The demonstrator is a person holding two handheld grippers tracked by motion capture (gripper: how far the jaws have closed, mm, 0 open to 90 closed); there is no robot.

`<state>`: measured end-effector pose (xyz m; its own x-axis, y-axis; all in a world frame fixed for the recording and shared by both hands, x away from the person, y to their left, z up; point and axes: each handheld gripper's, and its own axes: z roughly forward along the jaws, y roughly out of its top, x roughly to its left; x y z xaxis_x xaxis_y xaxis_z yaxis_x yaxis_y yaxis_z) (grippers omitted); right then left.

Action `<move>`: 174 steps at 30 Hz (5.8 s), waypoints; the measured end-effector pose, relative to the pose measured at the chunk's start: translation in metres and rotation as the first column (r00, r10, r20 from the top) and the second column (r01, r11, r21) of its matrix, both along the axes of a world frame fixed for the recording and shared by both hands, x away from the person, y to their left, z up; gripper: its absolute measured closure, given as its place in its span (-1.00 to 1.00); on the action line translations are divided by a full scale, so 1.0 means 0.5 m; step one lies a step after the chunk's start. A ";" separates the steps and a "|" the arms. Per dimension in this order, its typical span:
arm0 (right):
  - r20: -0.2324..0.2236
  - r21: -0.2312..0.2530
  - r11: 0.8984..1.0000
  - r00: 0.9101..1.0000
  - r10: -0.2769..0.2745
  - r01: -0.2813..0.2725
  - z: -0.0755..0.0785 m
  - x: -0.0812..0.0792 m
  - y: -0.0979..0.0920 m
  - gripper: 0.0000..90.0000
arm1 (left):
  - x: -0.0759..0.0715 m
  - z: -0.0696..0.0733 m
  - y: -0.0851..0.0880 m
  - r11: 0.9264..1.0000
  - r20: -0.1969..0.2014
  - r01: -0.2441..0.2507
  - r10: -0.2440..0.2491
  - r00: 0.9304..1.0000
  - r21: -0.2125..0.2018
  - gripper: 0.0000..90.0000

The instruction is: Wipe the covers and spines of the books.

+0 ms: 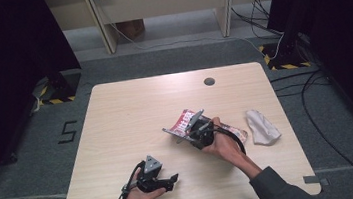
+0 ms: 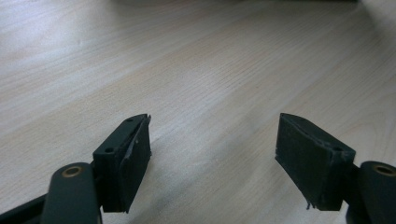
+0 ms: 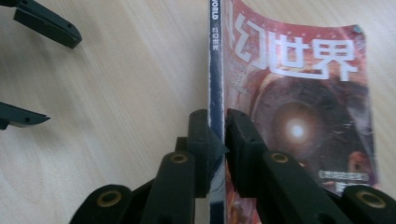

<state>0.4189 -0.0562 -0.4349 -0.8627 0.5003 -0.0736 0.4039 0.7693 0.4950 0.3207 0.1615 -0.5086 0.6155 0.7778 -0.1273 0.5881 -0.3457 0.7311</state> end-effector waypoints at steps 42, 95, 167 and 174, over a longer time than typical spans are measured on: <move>-0.024 0.267 0.907 0.943 -0.331 0.325 -0.083 0.053 -0.192 -0.10 | -0.007 0.003 -0.017 0.999 0.023 0.031 -0.031 0.999 -0.007 -0.42; -0.090 0.247 0.938 0.969 -0.228 0.244 -0.131 -0.126 -0.212 -0.33 | 0.025 -0.009 -0.045 0.997 0.004 0.071 -0.071 0.997 -0.014 -0.20; 0.093 0.310 0.849 0.875 -0.476 0.428 -0.079 -0.067 -0.334 -0.35 | 0.005 0.022 0.055 0.999 0.055 -0.017 0.019 0.998 -0.036 -0.46; 0.111 0.315 0.810 0.828 -0.549 0.495 -0.075 -0.054 -0.384 -0.25 | -0.002 0.024 0.060 0.999 0.054 -0.020 0.023 0.998 -0.042 -0.47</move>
<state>0.3917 -0.2482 -0.4723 -0.4475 0.8943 -0.0075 0.5849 0.2990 0.7540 0.3197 0.1915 -0.4967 0.6057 0.7855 -0.1265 0.5539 -0.3021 0.7758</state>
